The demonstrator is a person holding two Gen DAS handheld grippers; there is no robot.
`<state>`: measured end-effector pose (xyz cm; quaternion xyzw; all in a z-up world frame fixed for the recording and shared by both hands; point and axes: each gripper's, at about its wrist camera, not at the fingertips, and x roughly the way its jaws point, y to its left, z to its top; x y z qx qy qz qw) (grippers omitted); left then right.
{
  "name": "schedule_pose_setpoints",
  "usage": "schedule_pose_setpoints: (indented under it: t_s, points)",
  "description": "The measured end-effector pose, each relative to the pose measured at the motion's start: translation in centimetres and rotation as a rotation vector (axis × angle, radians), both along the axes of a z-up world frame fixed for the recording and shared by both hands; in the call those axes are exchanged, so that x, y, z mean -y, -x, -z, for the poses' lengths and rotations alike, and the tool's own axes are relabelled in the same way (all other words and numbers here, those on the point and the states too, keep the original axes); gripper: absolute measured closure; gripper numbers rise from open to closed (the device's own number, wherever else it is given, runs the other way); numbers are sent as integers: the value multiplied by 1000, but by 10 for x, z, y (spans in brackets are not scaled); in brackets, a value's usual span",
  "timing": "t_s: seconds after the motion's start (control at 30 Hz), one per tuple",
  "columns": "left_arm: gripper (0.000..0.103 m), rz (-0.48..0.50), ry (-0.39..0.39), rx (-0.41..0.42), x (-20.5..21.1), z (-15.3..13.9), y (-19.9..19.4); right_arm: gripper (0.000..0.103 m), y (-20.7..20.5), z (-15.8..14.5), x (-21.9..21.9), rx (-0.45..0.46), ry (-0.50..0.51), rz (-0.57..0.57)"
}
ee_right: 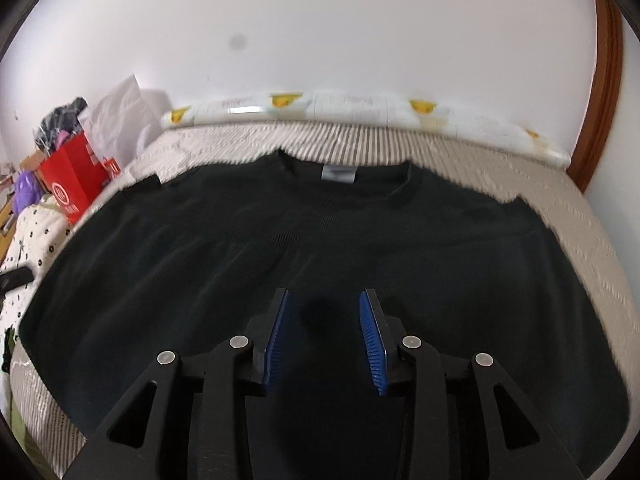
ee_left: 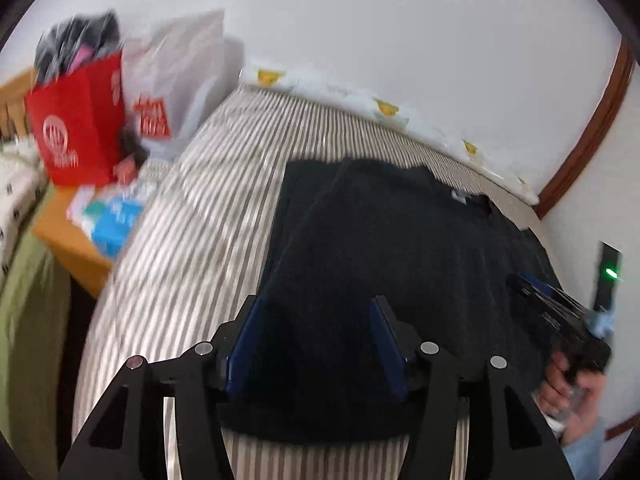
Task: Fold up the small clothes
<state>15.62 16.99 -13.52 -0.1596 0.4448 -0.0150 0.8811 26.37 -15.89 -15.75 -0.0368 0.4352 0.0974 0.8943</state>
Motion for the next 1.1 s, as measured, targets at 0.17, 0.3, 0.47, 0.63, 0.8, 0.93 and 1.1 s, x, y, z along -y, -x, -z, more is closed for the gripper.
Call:
schedule_pose_setpoints:
  t_s: [0.17,0.3,0.47,0.63,0.8,0.93,1.1]
  points:
    - [50,31,78,3,-11,18,45,67,2,15,-10,-8,89,29]
    - [49,38,118,2,-13,25,68,67,17,13,-12,-1,125,29]
    - [49,11,189,1,-13,41,79,67,55,7,-8,30,188,11]
    - [49,-26,283,41,-10,52,74,67,97,7,3,43,191,-9]
    - [49,-60,365,46,-7,61,62,67,129,8,8,37,180,-37]
    - [49,-72,379,53,-4,62,51,67,144,1,18,51,135,-45]
    - [57,-112,381,42,-3,62,41,67,143,-17,43,87,70,23]
